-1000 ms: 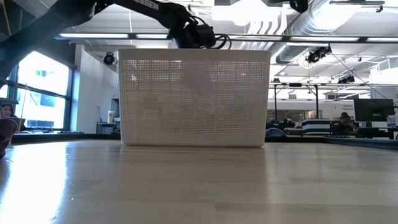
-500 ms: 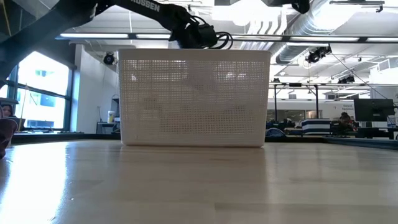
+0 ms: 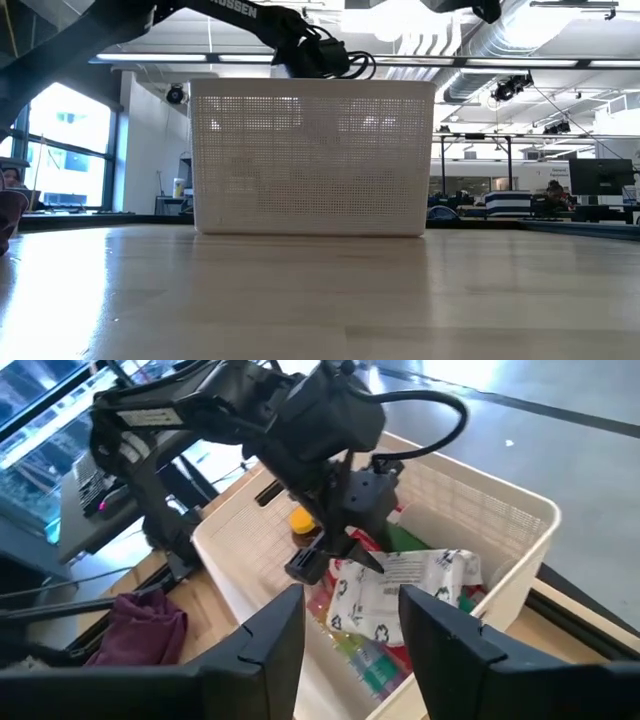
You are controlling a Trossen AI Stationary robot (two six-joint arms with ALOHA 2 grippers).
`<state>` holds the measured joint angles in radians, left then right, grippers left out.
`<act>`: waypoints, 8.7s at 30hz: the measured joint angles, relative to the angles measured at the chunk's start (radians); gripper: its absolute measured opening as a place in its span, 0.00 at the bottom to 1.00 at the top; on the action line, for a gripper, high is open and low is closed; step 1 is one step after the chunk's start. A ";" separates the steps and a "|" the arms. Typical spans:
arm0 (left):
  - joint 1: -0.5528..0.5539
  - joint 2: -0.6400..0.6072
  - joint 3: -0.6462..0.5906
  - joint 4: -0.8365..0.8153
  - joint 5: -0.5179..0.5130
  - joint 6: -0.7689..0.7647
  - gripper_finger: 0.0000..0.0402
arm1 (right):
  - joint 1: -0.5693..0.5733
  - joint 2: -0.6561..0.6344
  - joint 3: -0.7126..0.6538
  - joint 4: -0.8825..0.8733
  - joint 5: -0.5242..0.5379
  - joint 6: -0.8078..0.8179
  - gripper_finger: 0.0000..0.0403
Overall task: Pick & place medical supplies in basket/bin
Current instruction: Put the mailer bag into the white bin, then return To Home Position
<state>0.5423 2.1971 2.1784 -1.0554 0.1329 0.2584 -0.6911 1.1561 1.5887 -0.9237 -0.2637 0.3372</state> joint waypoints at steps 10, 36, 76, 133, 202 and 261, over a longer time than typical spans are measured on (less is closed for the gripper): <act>0.001 0.000 0.016 -0.048 0.038 0.057 0.05 | 0.000 0.000 0.000 0.000 0.000 0.024 0.37; -0.025 0.001 0.133 -0.082 -0.037 0.156 0.45 | 0.000 0.000 0.000 0.000 0.016 -0.006 0.37; -0.136 0.003 0.017 0.262 -0.135 0.159 0.22 | 0.000 0.003 0.000 0.026 0.136 0.002 0.35; -0.467 -0.806 -0.315 0.096 -0.374 -0.626 0.17 | 0.200 -1.151 -1.217 0.609 0.051 0.445 0.00; -0.941 -1.766 -1.679 0.915 -0.757 -0.934 0.13 | 0.365 -1.136 -1.574 0.986 0.028 0.360 0.00; -0.221 -2.140 -2.139 1.012 -0.019 -0.851 0.28 | 0.364 -1.130 -1.572 0.977 0.029 0.361 0.00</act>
<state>0.3210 0.0570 0.0391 -0.0437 0.1135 -0.5929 -0.3267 0.0261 0.0162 0.0528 -0.2348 0.6979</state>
